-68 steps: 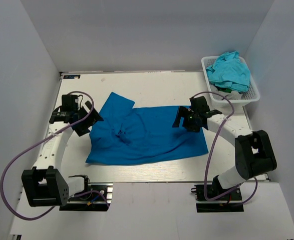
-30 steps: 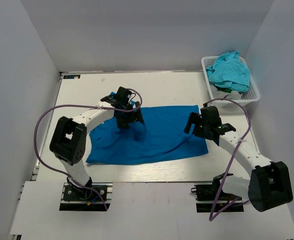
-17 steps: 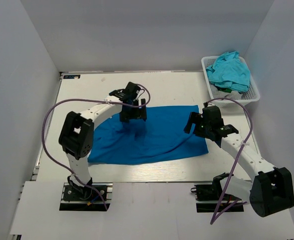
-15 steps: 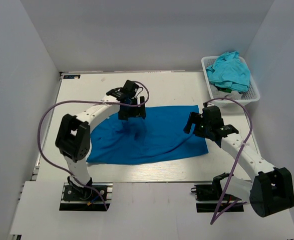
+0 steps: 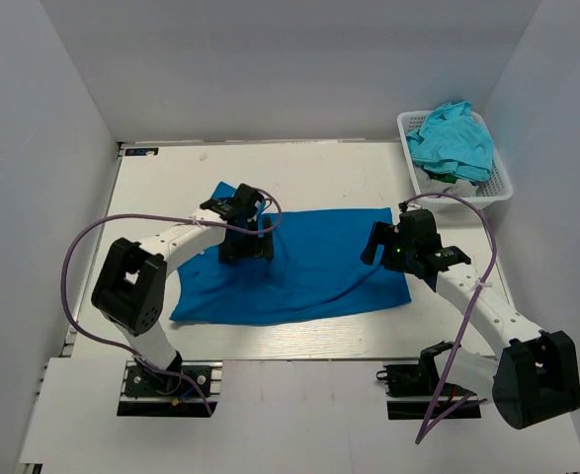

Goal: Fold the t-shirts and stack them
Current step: Grap the side of the flattened tshirt furthest away from the robot with both arms

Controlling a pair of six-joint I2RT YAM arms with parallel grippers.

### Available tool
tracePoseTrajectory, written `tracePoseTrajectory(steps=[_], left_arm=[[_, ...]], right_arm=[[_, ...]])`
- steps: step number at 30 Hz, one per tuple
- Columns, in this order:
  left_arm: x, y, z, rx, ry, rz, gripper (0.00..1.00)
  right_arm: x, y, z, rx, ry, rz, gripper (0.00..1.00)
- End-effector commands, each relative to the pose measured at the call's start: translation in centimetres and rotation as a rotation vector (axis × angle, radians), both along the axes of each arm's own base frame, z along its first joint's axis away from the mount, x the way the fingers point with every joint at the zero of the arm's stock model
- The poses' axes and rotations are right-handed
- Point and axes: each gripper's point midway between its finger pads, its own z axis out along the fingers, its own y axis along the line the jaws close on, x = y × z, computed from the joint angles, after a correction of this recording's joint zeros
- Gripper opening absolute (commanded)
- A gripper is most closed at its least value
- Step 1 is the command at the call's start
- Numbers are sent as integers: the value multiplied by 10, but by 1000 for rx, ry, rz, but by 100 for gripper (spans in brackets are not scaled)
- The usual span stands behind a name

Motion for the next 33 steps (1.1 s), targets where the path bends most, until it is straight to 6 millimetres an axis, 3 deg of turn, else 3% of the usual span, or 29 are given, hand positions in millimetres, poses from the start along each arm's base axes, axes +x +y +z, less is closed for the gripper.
tracePoseTrajectory(steps=[1,5,13,18,19,24,29,33], left_arm=[[0,-3,3,-45,-16,29,100],[7,7,-12,23,-19,82,100],[69,33,1,161,-197,242,100],[98,23,3,151,-227,241,100],[96,23,-7,162,-204,226,100],[106,25,-10,177,-171,247,100],[115,39,14,206,-234,298,100],[122,71,44,278,-260,413,100]], right_arm=[[5,2,7,8,-38,16,90],[7,2,7,7,-39,14,90],[5,1,4,-1,-22,9,90],[5,-4,4,-17,-26,-6,90],[5,-3,6,-12,-29,-8,90],[6,-10,11,-47,-41,-21,90],[12,-12,23,-57,-64,-35,90],[18,-13,31,-65,-84,-46,90]])
